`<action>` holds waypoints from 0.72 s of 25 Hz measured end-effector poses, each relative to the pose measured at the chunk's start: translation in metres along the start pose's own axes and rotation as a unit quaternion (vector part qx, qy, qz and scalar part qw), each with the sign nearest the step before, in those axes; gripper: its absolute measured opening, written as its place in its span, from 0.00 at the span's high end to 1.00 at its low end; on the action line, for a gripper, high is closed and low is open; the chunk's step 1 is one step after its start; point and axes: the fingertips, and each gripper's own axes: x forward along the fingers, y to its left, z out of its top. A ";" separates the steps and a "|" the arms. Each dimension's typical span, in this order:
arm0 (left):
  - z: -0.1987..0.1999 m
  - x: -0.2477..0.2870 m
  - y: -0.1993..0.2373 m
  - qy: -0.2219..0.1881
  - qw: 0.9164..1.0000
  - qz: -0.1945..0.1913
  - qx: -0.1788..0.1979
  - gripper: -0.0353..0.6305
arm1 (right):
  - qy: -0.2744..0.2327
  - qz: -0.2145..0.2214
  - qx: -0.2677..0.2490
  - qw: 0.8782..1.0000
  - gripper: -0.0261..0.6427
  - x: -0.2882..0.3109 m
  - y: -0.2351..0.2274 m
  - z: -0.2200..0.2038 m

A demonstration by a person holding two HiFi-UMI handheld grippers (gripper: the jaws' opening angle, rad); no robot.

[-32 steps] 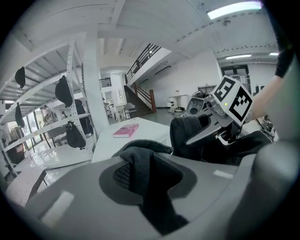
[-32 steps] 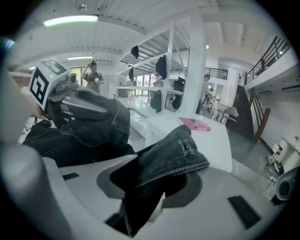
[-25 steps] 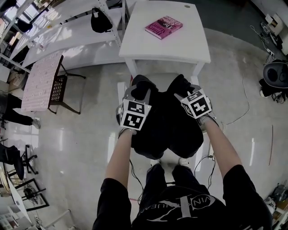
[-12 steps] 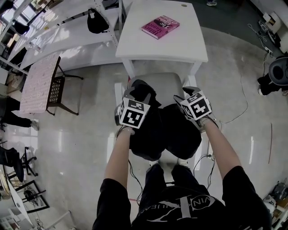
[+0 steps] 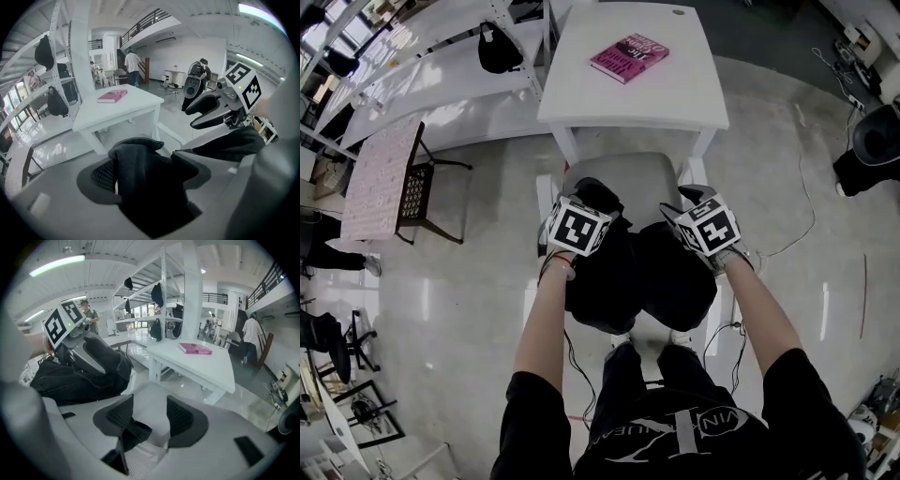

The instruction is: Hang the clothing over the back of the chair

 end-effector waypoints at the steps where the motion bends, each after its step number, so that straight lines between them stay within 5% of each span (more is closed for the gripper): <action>1: -0.002 0.000 -0.002 0.007 1.000 -0.004 0.000 0.43 | 0.000 0.000 0.001 1.000 0.64 -0.001 0.000 -0.001; 11: -0.027 -0.005 -0.002 0.078 0.997 0.007 -0.001 0.36 | -0.010 0.002 -0.002 1.000 0.64 -0.012 0.010 -0.002; 18: -0.017 -0.023 -0.013 0.039 0.999 0.019 -0.007 0.36 | -0.027 -0.001 -0.005 1.000 0.64 -0.029 0.016 0.003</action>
